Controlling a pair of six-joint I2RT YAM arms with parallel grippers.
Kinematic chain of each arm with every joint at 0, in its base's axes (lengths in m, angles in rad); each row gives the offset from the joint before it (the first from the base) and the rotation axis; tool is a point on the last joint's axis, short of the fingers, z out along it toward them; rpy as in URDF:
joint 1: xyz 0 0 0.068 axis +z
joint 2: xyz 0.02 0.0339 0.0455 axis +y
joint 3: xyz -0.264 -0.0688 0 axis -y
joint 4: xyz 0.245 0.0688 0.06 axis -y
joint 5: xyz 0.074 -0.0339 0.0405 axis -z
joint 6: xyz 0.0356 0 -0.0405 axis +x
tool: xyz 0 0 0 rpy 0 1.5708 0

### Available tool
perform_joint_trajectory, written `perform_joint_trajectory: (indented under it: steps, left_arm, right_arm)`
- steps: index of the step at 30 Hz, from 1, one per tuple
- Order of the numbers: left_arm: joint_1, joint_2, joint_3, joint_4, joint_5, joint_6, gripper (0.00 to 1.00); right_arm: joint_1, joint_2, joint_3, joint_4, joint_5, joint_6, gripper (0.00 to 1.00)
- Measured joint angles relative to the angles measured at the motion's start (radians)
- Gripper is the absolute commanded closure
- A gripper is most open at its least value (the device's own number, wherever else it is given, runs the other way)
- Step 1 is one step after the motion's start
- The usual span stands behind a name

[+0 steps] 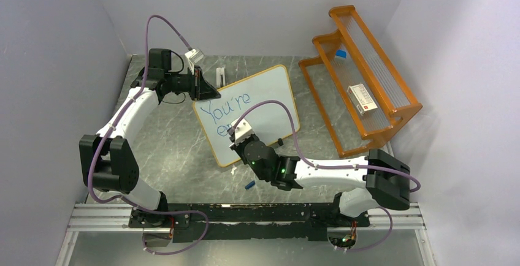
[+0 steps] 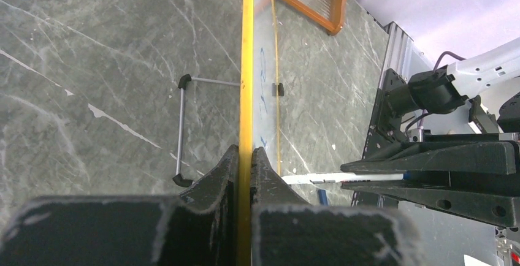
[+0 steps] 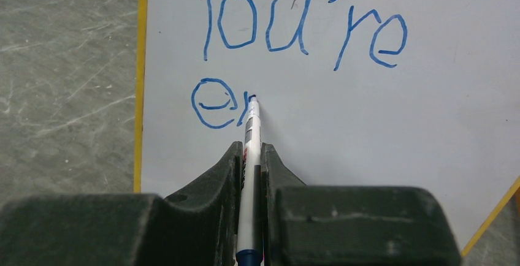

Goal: Write a sentence on the whiteboard

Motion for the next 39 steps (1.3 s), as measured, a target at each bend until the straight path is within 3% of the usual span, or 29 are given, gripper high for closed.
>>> perform_joint_trajectory:
  steps: [39]
  left_arm:
    - [0.0, 0.0, 0.0, 0.001, -0.005, -0.004, 0.95]
  right_arm:
    - [-0.028, -0.055, -0.021, -0.117, -0.013, 0.1, 1.0]
